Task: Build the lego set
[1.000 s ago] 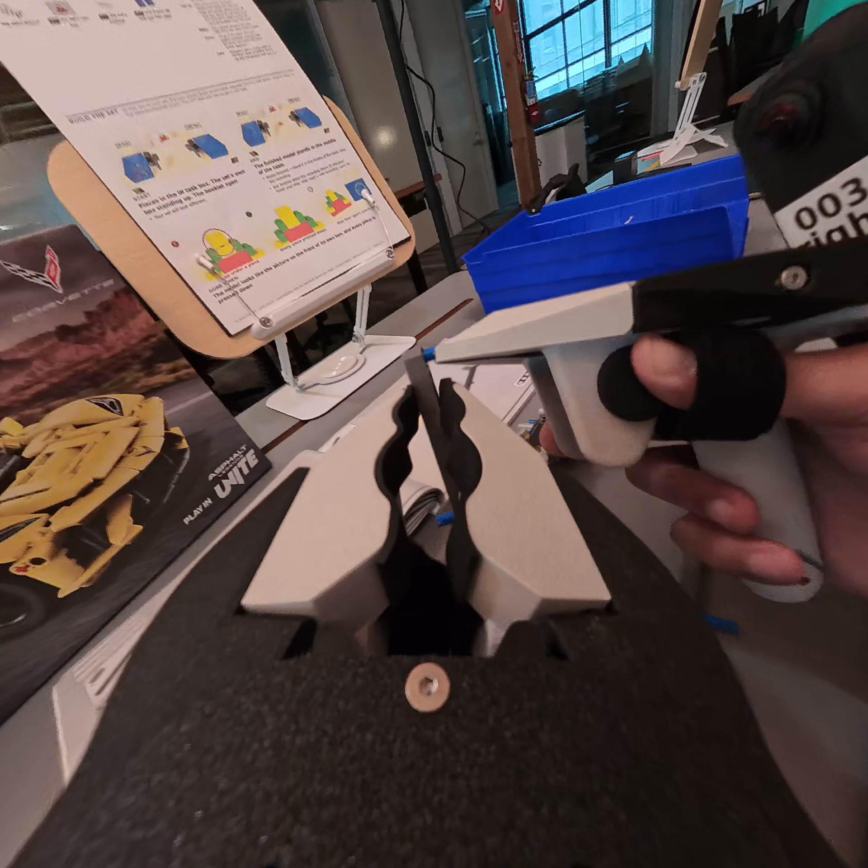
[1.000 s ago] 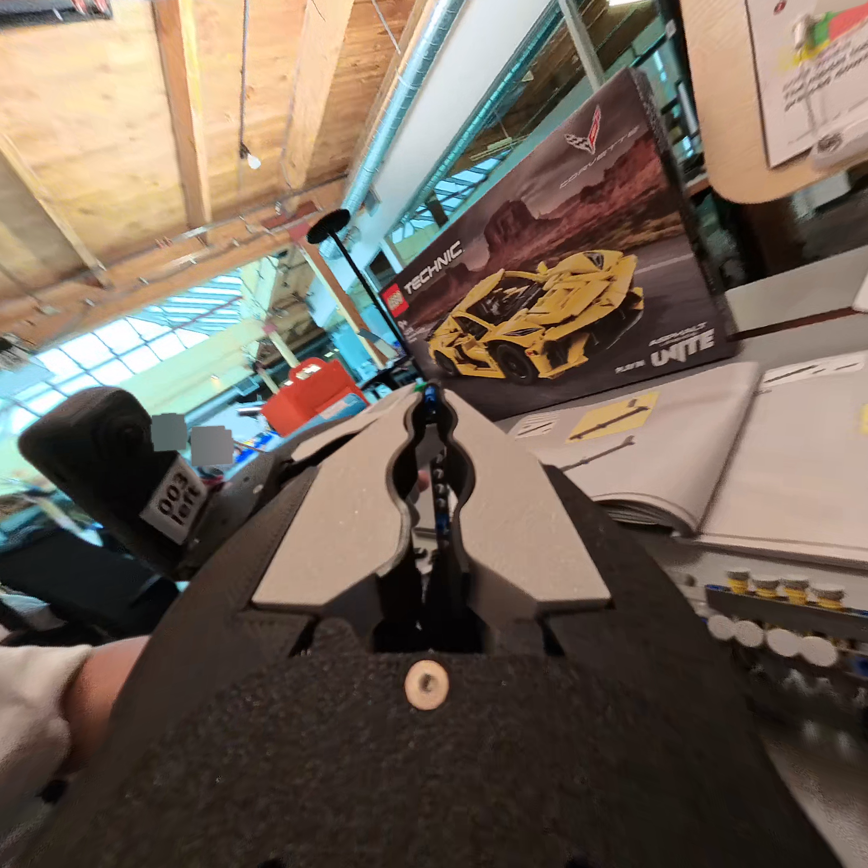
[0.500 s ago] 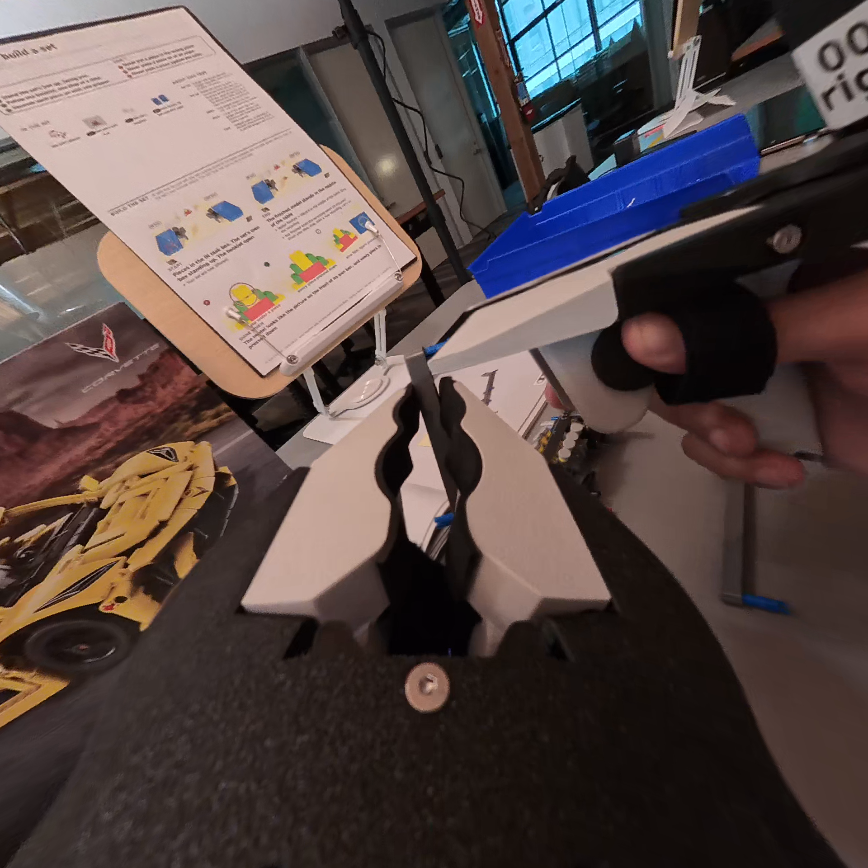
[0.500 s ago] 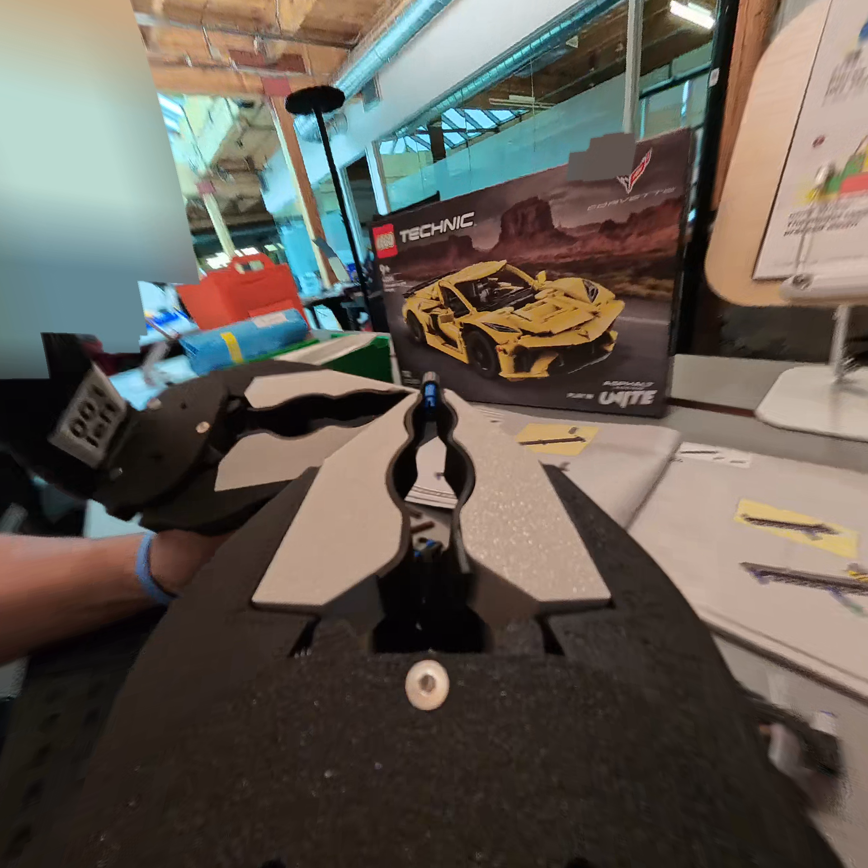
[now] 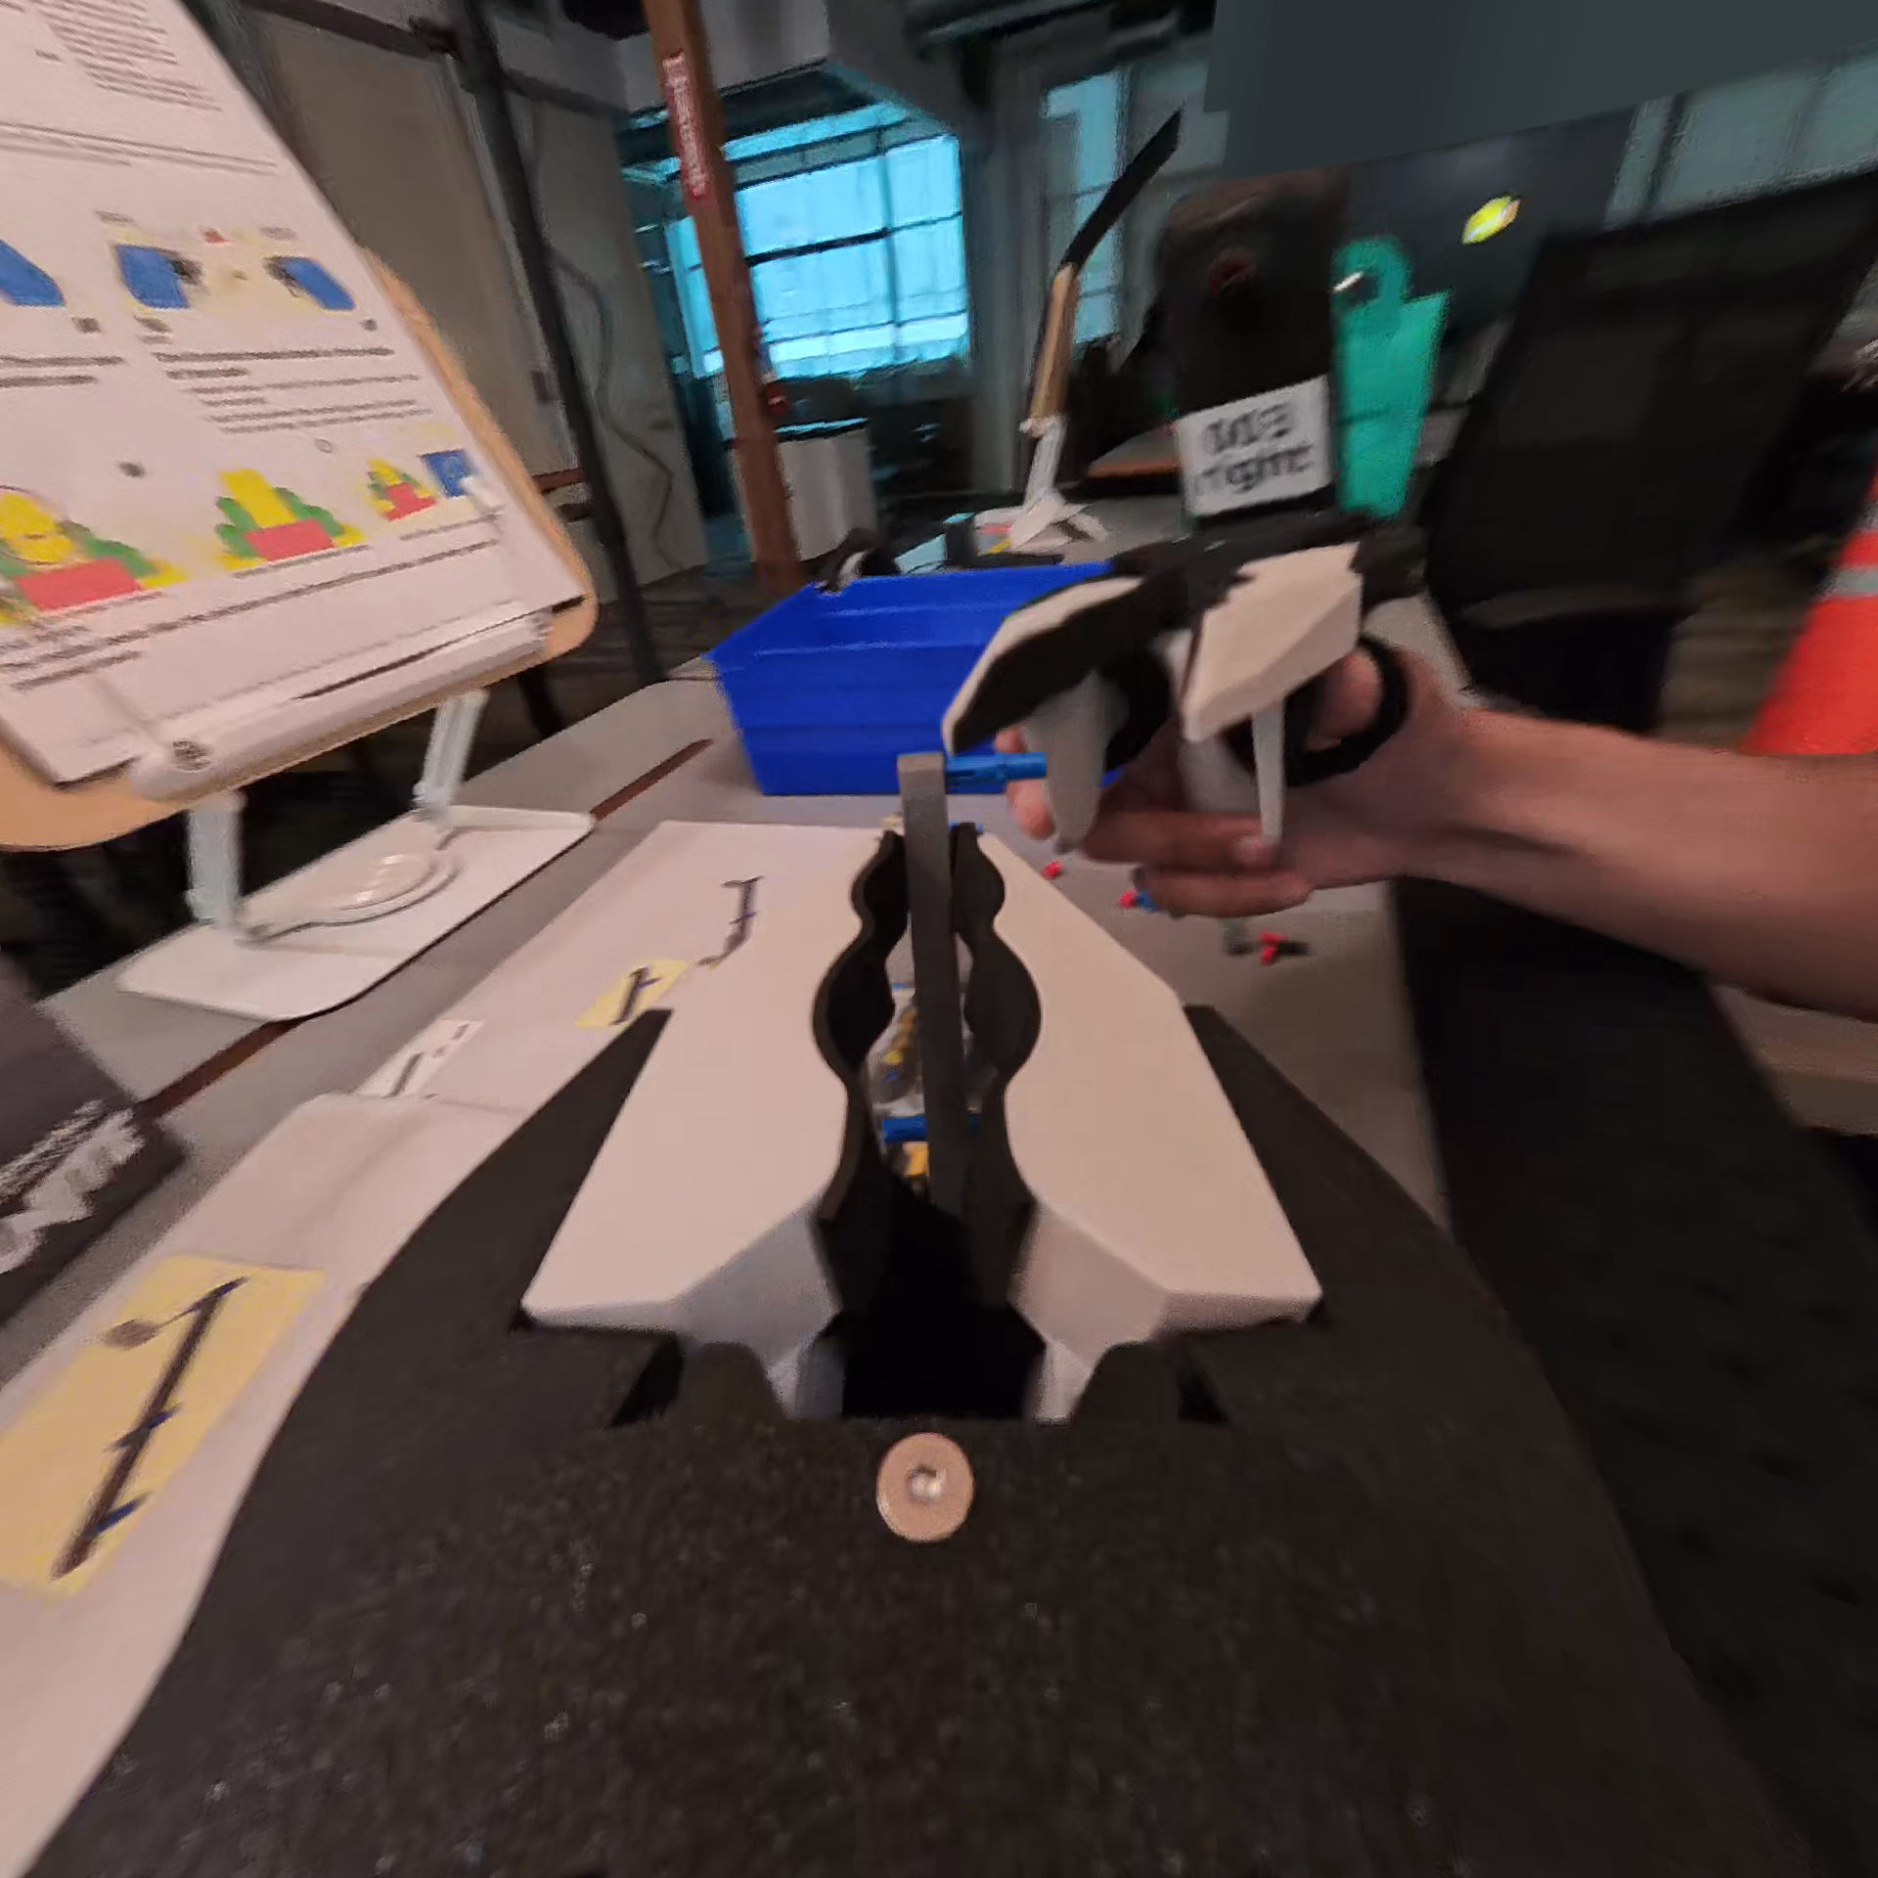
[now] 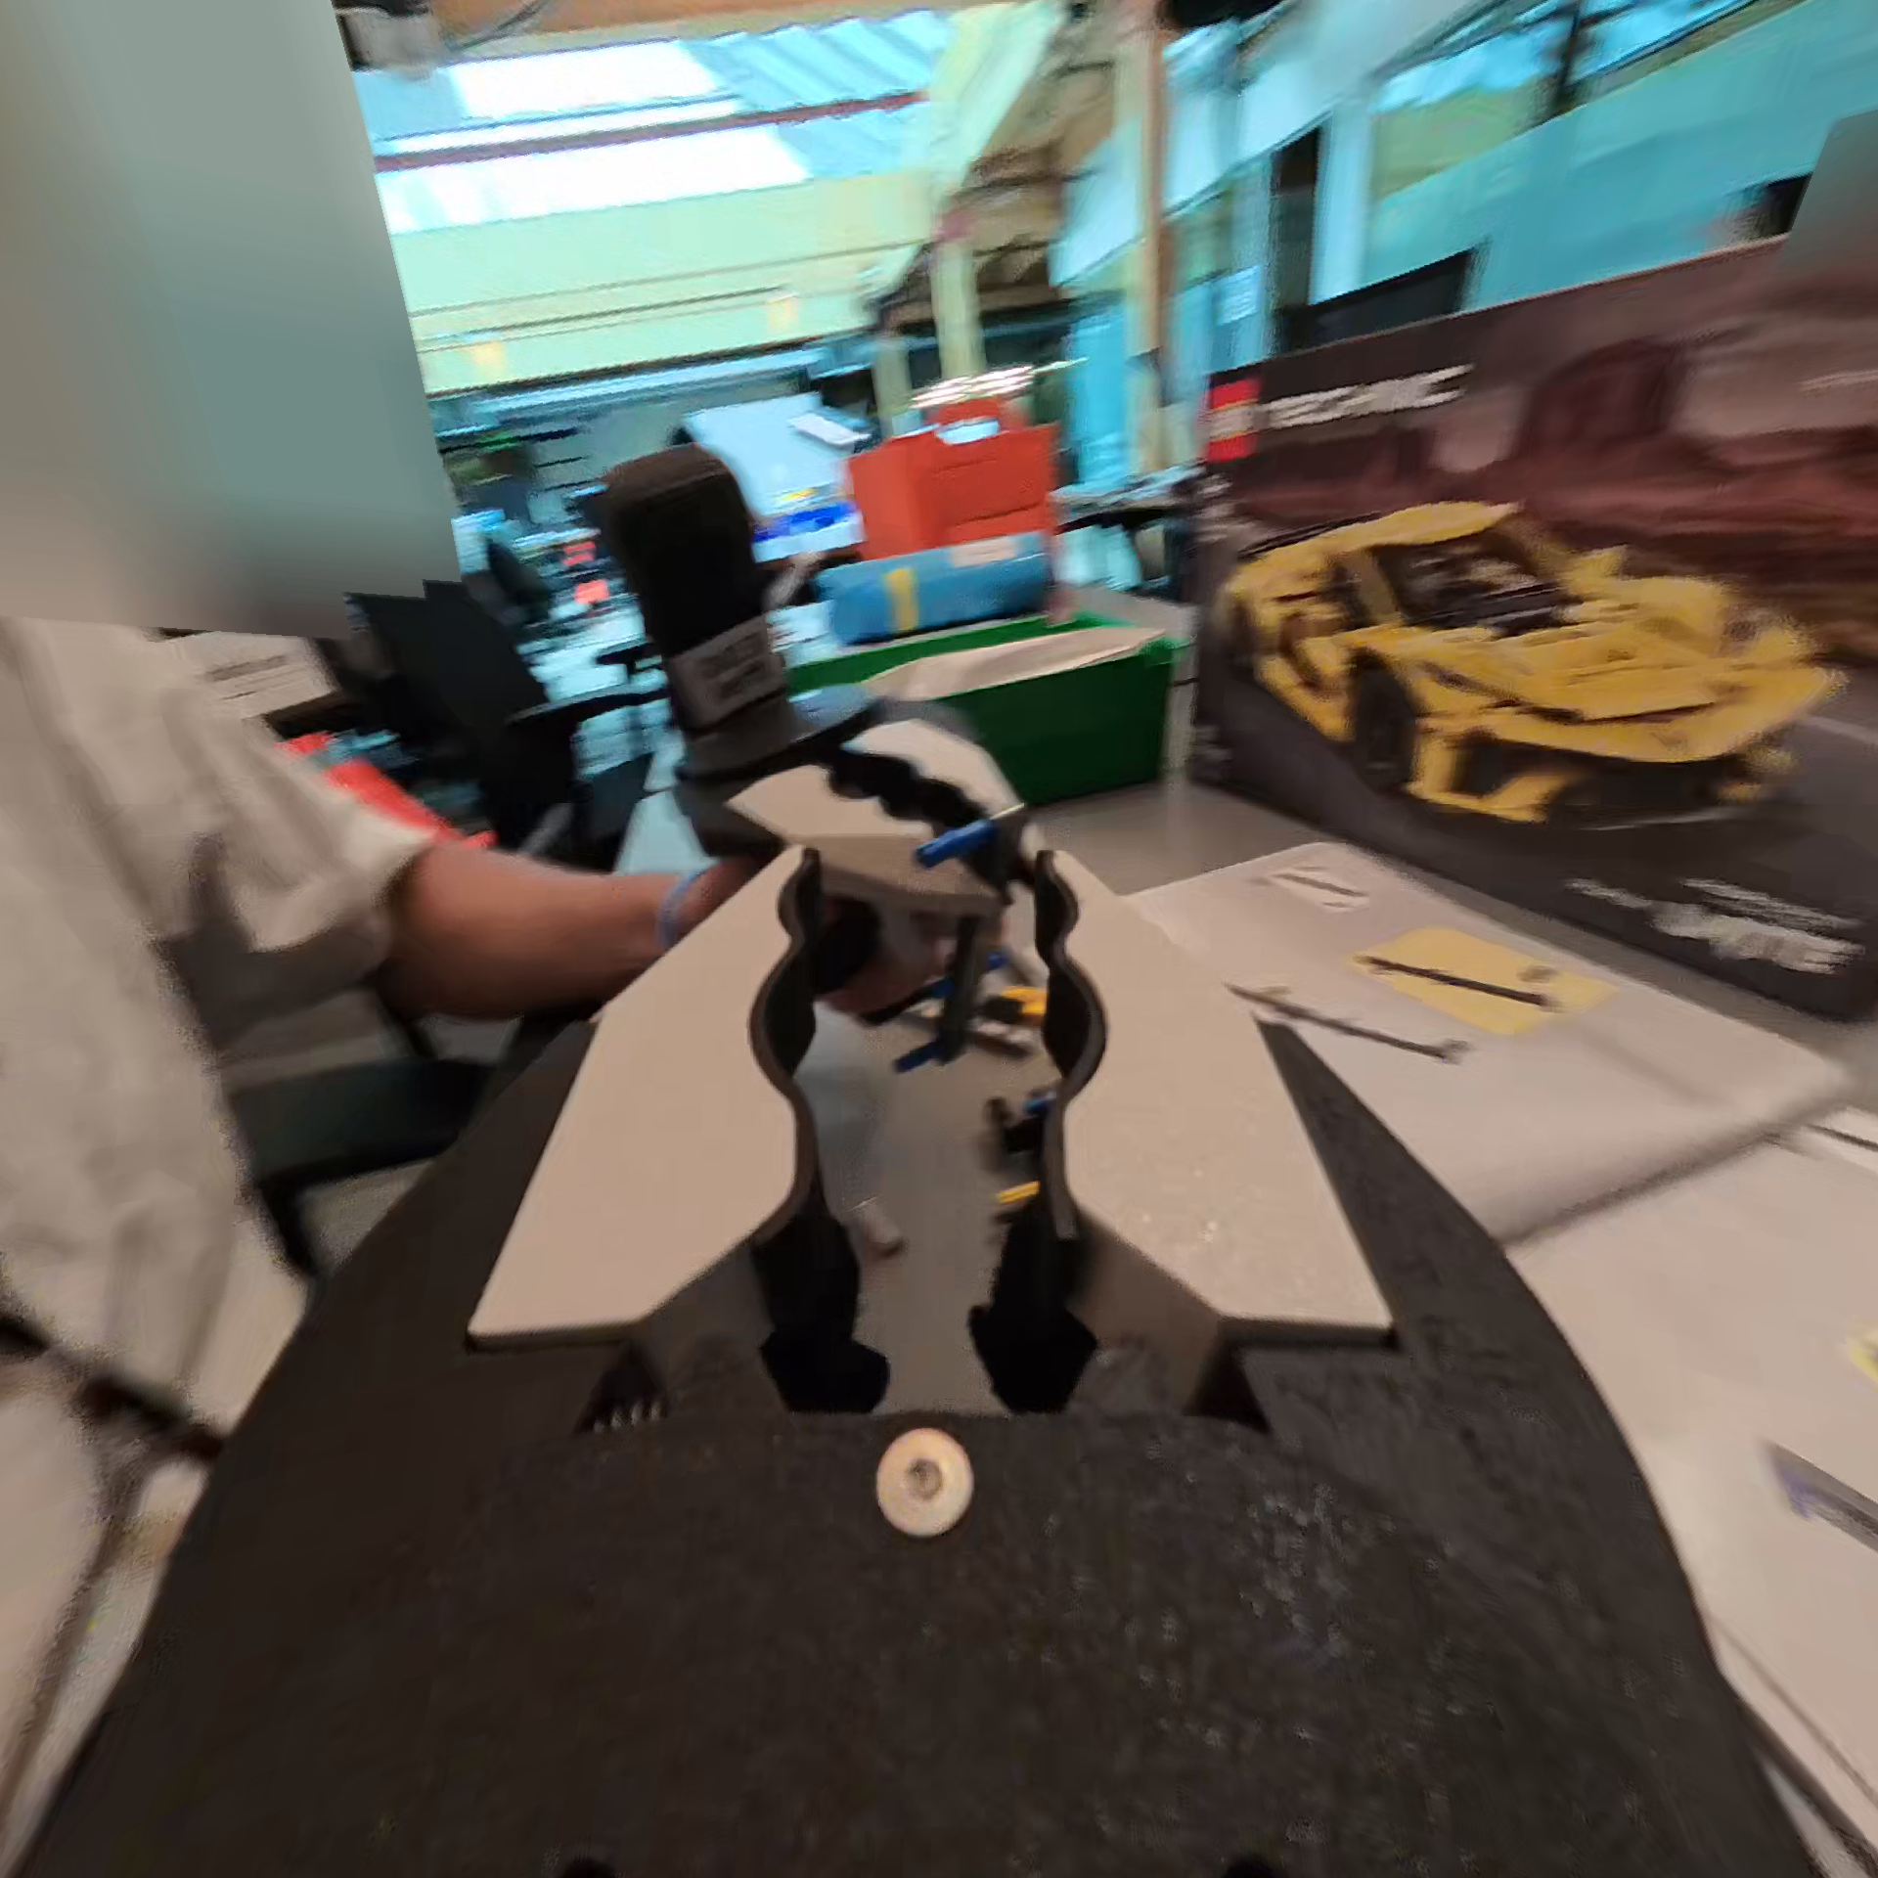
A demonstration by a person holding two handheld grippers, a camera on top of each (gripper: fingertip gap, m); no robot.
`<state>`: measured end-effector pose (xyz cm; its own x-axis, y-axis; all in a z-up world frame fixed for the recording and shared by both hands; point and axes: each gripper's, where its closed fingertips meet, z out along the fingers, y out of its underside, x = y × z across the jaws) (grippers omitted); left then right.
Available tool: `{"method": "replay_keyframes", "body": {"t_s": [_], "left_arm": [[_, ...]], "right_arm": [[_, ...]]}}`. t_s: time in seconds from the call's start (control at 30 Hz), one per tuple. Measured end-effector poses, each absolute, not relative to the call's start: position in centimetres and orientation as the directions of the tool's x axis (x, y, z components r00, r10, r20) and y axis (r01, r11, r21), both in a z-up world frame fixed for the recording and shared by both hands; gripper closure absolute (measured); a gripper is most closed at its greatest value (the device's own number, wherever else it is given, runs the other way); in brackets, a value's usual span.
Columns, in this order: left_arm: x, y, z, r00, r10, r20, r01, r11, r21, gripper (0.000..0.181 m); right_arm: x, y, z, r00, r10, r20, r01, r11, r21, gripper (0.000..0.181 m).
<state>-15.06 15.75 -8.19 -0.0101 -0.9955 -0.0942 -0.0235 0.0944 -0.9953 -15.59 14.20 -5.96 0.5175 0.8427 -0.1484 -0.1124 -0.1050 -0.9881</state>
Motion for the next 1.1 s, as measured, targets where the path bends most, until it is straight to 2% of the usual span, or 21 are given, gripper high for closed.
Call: {"method": "replay_keyframes", "body": {"t_s": [0.07,0.2,0.33,0.7,0.77,0.87,1.1], "left_arm": [[-15.2,14.9,-8.1,-0.084,-0.995,-0.052,-0.022,0.054,-0.998,0.174],[-15.2,13.5,-8.6,-0.154,-0.984,-0.089,-0.050,0.098,-0.994,0.174],[-15.2,12.6,-8.9,-0.203,-0.973,-0.108,-0.067,0.124,-0.990,0.173],[-14.9,12.2,-10.2,-0.202,-0.958,-0.206,-0.117,0.232,-0.966,0.174],[-15.0,12.2,-10.1,-0.204,-0.958,-0.201,-0.115,0.228,-0.967,0.174],[-14.9,12.4,-10.3,-0.194,-0.958,-0.209,-0.122,0.235,-0.964,0.174],[-14.9,12.4,-10.4,-0.189,-0.959,-0.210,-0.130,0.237,-0.963,0.174]], "right_arm": [[-16.3,13.5,-6.6,0.442,0.886,-0.142,-0.049,-0.134,-0.990,0.137],[-16.9,12.9,-6.6,0.434,0.901,-0.014,0.028,-0.029,-0.999,0.151],[-16.7,12.8,-6.9,0.439,0.898,0.023,0.062,-0.005,-0.998,0.155],[-16.5,12.4,-8.2,0.401,0.916,0.023,0.131,-0.032,-0.991,0.151],[-16.4,12.6,-8.1,0.420,0.906,0.039,0.128,-0.016,-0.992,0.146],[-16.6,12.3,-8.3,0.398,0.917,0.032,0.126,-0.020,-0.992,0.157],[-16.5,12.3,-8.5,0.402,0.913,0.068,0.143,0.011,-0.990,0.157]]}}
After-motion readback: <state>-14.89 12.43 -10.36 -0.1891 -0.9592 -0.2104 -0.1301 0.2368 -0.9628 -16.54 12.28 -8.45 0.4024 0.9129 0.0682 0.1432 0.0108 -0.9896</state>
